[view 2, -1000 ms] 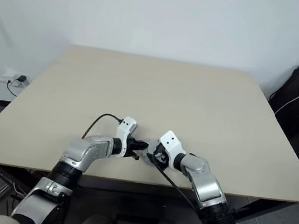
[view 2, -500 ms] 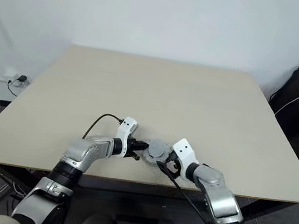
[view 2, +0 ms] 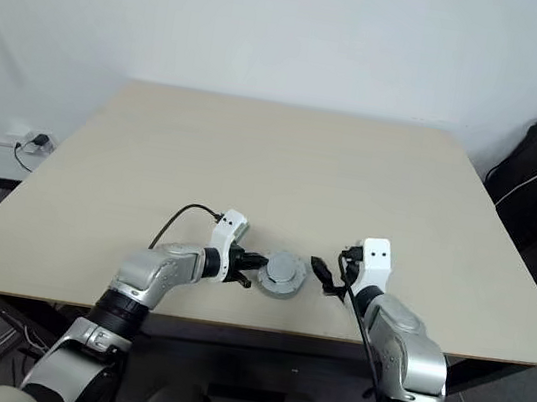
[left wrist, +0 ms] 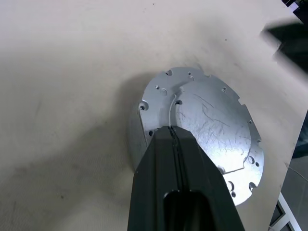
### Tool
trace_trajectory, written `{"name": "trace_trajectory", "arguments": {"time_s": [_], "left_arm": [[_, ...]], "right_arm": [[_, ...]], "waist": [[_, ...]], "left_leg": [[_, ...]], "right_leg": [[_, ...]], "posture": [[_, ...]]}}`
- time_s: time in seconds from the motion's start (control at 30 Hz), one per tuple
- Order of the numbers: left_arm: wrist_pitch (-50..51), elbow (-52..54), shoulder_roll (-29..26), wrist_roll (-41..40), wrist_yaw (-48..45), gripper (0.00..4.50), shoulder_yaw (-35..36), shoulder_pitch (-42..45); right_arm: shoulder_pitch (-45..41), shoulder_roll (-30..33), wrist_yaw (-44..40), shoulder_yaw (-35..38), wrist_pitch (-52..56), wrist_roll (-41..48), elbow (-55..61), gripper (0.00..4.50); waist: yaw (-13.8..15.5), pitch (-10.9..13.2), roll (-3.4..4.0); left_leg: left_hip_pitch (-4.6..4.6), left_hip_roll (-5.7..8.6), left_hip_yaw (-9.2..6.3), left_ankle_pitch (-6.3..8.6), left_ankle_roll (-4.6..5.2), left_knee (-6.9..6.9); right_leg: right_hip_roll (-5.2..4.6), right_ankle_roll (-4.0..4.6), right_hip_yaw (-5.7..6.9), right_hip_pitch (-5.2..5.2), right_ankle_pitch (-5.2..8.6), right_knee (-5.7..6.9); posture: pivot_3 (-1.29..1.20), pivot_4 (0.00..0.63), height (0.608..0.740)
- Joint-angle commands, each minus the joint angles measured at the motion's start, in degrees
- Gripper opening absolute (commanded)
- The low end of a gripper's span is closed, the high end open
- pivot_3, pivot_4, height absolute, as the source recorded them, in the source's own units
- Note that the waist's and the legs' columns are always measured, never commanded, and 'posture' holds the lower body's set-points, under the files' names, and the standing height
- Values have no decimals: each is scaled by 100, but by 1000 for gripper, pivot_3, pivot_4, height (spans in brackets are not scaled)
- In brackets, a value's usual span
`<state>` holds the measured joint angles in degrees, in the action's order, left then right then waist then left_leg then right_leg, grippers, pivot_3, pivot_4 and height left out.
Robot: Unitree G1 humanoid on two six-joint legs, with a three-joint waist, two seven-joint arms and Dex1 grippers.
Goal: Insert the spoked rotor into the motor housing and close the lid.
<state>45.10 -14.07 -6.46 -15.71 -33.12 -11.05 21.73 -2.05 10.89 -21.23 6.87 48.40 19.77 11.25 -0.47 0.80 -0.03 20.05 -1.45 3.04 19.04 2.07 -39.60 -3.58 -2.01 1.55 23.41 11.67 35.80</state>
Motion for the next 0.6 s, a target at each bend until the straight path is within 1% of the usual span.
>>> {"name": "trace_trajectory", "arguments": {"time_s": [0.03, 0.13, 0.3, 0.6], "left_arm": [[3, -101, 88, 45, -77, 0, -173, 51], [-3, -100, 91, 43, -72, 0, -169, 43], [-13, -99, 94, 61, -80, 0, -154, 39], [-21, -60, 101, 73, -94, 0, -152, 27]], "right_arm": [[-185, -162, 82, -15, 294, 270, -12, 4444], [-322, -445, 159, 138, 699, 604, -137, 4444], [-567, -707, 359, 422, 1173, 994, -351, 4444], [-818, -904, 639, 747, 1411, 1226, -901, 4444]], "waist": [[0, 0, 1], [-10, 0, 1], [-7, -1, 1], [-11, -1, 4]], "left_leg": [[0, 0, 0, 0, 0, 0], [-2, 0, 1, 0, 0, -1], [-1, 1, -2, 0, 0, -1], [-1, 1, -2, 0, 0, -1]], "right_leg": [[0, 0, 0, 0, 0, 1], [0, -1, 0, -2, 0, 1], [0, -2, 1, -3, -1, 2], [-1, -2, 1, -1, -1, 1]], "posture": [[0, 0, 740], [0, 0, 740], [0, 0, 740], [0, 0, 740]]}}
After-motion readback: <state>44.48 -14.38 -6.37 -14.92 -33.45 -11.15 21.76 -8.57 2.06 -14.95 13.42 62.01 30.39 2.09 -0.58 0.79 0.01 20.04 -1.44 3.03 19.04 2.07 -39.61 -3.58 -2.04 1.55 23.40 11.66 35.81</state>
